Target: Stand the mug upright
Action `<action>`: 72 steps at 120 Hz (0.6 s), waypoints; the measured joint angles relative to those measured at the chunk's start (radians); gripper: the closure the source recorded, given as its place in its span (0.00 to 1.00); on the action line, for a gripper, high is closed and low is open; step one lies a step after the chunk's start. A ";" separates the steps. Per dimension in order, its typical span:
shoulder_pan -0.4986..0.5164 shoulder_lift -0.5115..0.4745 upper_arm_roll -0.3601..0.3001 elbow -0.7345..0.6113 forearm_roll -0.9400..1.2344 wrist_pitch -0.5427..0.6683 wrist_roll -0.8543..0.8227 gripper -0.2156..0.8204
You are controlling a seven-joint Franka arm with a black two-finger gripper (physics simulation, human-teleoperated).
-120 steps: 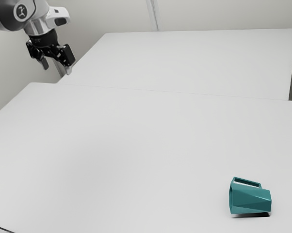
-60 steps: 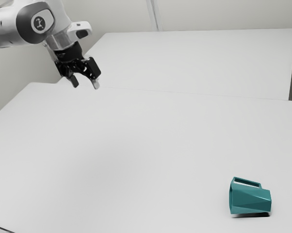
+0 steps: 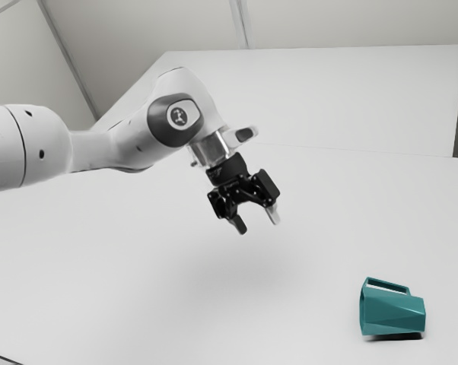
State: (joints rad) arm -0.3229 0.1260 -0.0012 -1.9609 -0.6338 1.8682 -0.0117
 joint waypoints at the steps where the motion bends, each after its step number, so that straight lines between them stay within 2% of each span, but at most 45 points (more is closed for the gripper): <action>1: -0.001 0.004 0.000 -0.002 -0.010 0.003 -0.001 0.21; 40: -0.049 0.124 -0.043 -0.028 -0.332 0.067 -0.024 0.21; 72: -0.107 0.182 -0.079 -0.027 -0.456 0.112 -0.036 0.21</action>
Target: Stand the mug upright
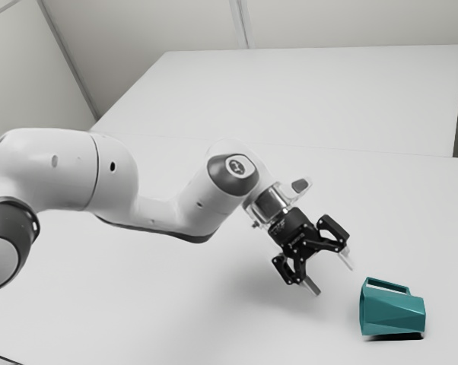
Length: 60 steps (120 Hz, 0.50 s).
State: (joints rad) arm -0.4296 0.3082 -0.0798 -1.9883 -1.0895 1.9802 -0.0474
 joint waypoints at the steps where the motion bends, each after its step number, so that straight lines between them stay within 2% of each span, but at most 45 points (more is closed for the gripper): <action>1: -0.001 0.002 -0.002 0.000 -0.002 0.001 0.000 0.21; 60: -0.006 0.144 -0.028 0.084 0.001 0.072 0.004 0.21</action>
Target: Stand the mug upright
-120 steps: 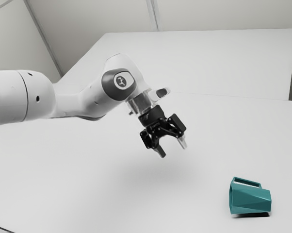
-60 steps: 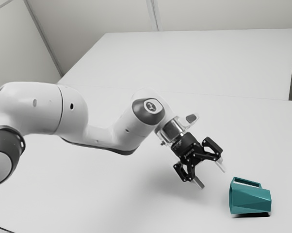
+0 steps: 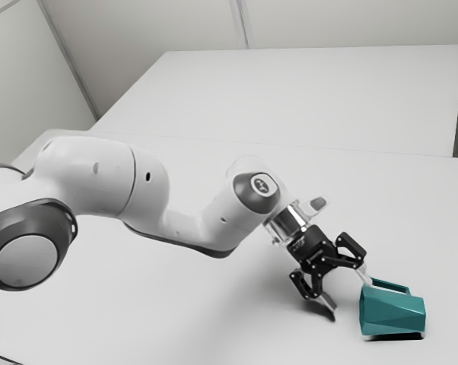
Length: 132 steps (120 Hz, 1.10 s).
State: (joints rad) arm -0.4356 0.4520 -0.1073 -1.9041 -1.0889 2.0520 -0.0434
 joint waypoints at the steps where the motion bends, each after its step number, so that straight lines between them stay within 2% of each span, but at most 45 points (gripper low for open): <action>1: 0.000 0.002 0.000 0.001 0.000 0.000 0.000 0.21; 106: -0.057 0.110 -0.013 0.155 -0.101 0.009 0.013 0.21; 113: -0.059 0.112 -0.012 0.161 -0.101 0.009 0.013 0.27; 132: -0.060 0.109 -0.012 0.164 -0.091 0.008 0.013 0.55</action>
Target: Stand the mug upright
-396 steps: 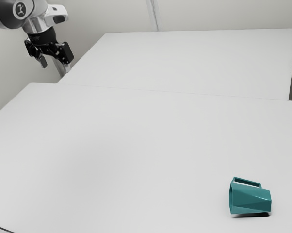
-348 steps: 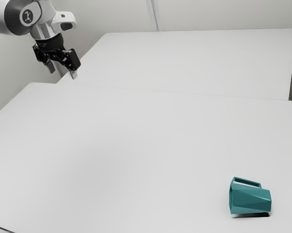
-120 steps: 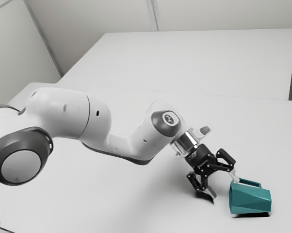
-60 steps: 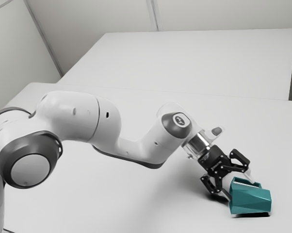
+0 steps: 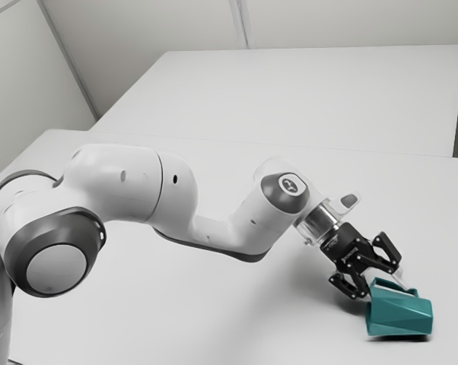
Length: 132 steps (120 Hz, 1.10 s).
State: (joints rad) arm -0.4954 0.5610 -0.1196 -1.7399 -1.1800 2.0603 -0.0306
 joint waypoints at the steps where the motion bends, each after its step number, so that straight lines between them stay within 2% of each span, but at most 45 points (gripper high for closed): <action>1: 0.000 0.000 0.000 0.000 0.001 0.000 0.000 0.56; 20: -0.001 -0.010 0.000 0.016 0.025 0.002 -0.001 0.76; 49: -0.003 -0.021 0.001 0.036 0.059 0.004 -0.005 0.90; 89: -0.008 -0.062 0.001 0.060 0.150 0.010 -0.022 0.96; 117: -0.009 -0.197 0.006 0.055 0.567 0.011 -0.072 0.97; 132: -0.008 -0.254 0.051 0.033 0.761 0.004 -0.099 0.97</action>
State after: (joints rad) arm -0.5030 0.3067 -0.0681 -1.7069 -0.4185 2.0639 -0.1295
